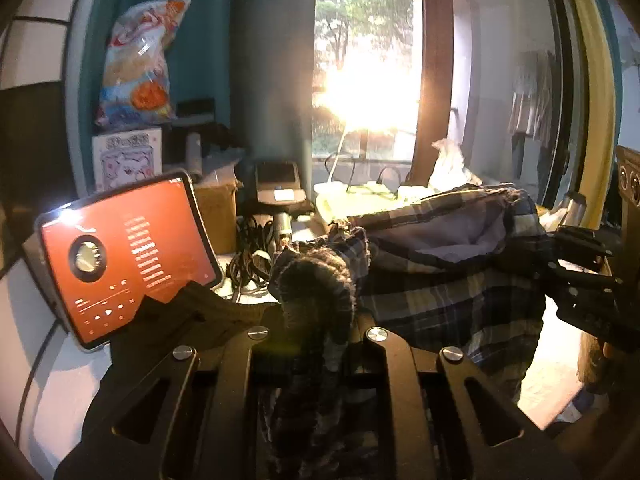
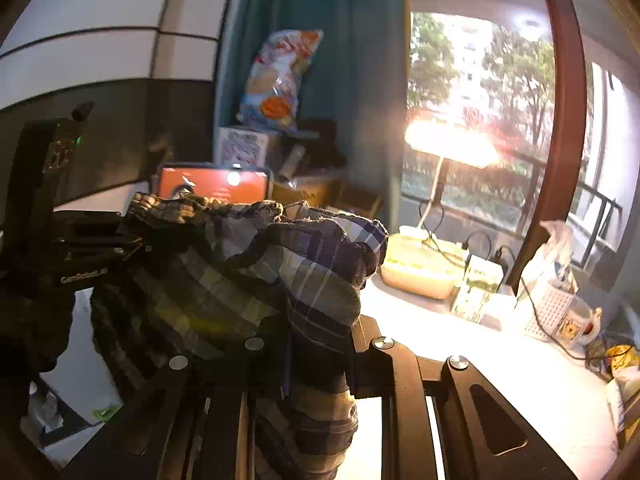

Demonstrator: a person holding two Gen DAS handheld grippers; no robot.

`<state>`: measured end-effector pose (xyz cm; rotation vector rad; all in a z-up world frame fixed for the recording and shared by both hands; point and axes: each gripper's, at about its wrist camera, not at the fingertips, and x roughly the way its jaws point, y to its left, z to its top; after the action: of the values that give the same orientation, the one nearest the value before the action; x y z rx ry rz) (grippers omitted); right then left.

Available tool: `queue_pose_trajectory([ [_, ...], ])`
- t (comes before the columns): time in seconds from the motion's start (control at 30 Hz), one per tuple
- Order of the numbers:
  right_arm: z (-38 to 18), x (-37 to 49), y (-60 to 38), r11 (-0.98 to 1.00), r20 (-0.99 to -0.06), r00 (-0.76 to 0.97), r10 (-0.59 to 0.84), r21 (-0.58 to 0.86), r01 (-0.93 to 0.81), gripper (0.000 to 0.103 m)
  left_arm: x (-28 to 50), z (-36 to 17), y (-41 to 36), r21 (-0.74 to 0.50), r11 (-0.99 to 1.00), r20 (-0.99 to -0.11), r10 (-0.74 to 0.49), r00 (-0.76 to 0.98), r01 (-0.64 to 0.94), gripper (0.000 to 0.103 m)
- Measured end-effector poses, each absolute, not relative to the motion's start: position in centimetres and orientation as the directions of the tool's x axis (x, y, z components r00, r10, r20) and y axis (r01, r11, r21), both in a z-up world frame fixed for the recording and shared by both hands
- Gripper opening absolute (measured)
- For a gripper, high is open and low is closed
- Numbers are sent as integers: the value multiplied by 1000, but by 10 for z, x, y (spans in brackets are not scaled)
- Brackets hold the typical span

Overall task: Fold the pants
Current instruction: 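Lift the folded pants with both tools and carry them toward the orange tablet, then lower the held pants onto the table beside the orange tablet, then open both tools and pull them back from the placed pants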

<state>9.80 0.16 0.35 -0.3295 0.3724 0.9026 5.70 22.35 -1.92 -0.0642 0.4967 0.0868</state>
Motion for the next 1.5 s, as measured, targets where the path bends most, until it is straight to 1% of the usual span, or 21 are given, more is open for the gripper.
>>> queue_pose_trajectory([
  [0.3,-35,170,46,585,-544,514,663,-52,-809,20,129,-64,261,-63,991,-599,54,799,-114,14],
  [0.6,-80,235,81,589,-638,446,627,14,-808,20,171,-100,283,-90,984,-695,46,717,-151,16],
  [0.77,-101,256,90,587,-679,404,613,50,-808,20,182,-117,296,-141,973,-733,23,680,-185,28],
  [0.9,-115,268,95,596,-707,381,595,71,-800,20,187,-121,301,-160,967,-744,16,668,-201,36],
  [0.93,-118,271,95,599,-714,375,591,77,-797,21,188,-121,302,-160,965,-747,20,665,-210,41],
  [1.0,-121,275,96,617,-723,383,574,75,-783,40,188,-119,306,-182,957,-749,13,662,-225,42],
  [1.03,-121,276,95,627,-725,393,565,68,-776,44,188,-118,308,-189,954,-749,13,662,-232,45],
  [1.07,-121,279,93,638,-724,403,559,66,-767,51,187,-116,309,-184,950,-750,31,661,-253,55],
  [1.1,-119,280,90,646,-722,410,557,67,-761,55,185,-113,310,-170,946,-745,61,664,-277,60],
  [1.13,-118,281,88,653,-720,417,555,67,-754,55,181,-111,311,-162,943,-738,79,670,-290,65],
  [1.2,-112,282,82,666,-714,434,549,60,-743,56,173,-104,314,-161,934,-720,110,685,-319,68],
  [1.27,-108,280,77,675,-706,451,546,51,-736,57,165,-99,317,-169,922,-712,130,690,-349,77],
  [1.4,-100,273,64,686,-692,472,546,46,-726,67,151,-92,317,-167,911,-699,161,696,-378,78],
  [1.5,-93,266,55,693,-681,487,546,41,-720,68,139,-84,313,-164,908,-686,177,706,-387,78],
])
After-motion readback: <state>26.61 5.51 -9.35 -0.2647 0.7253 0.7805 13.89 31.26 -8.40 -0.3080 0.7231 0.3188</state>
